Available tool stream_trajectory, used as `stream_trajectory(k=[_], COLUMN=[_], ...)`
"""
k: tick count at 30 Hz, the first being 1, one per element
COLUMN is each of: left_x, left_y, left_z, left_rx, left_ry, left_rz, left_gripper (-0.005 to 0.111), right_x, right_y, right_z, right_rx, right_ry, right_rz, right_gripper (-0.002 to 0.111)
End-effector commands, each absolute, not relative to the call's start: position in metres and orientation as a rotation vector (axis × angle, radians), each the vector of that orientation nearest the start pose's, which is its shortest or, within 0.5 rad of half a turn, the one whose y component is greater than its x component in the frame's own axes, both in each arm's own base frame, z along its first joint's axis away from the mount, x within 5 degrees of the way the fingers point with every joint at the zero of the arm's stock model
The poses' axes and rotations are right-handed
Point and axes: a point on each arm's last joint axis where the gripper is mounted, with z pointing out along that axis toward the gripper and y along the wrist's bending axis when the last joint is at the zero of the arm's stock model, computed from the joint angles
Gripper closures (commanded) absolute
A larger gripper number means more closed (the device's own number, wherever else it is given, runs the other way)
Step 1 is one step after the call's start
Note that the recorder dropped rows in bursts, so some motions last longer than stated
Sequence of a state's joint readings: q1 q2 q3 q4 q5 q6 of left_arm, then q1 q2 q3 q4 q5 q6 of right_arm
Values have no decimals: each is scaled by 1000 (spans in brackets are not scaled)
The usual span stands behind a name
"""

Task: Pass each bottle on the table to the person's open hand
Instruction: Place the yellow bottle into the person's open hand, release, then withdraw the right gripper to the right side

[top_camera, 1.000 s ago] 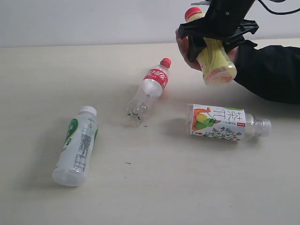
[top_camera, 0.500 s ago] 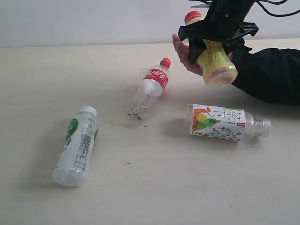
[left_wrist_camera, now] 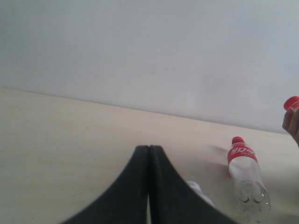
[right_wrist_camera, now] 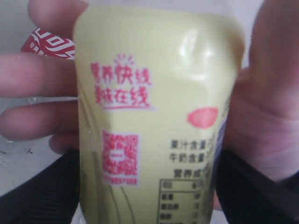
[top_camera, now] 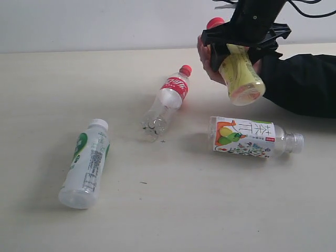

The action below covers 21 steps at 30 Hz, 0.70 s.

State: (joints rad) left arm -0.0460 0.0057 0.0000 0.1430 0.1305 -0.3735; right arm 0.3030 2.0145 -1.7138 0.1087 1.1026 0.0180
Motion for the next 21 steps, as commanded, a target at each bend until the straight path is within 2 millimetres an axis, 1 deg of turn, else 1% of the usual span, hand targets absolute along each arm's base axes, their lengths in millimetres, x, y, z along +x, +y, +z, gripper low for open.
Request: stream_trajectory(k=[1,4,8,9,10,13,18,21], left_x=[56,56,56,56,56,56,56,56], left_y=[-1,-1,-1,-1,-1,-1,-1,-1], left_z=[202,202,202,202,202,202,202,202], left_rx=[-157,-157,-157,-157,-157,-157,-157,-157], left_ry=[1604,1604,1604,1604,1604,1604,1604,1604], left_rz=[-200,-200,-200,-200,-200,-200,-200,-200], left_gripper=[107,107,107,107,107,107,107,107], right_x=[409,405,396,394,389,380,362,345], right_y=[134,133,130,130,128,126,122,117], right_z=[247,257,281,287,295,308,324,329], right_rx=[-346,-345,-343,-343,-355,-389,-401,-410], right_ry=[2854,2844,2796,2785,2778,2765,2740,2688], right_rz=[195,198,208,210,210,205,232,236], right_gripper=[34,34,34,36,40,58,84,95])
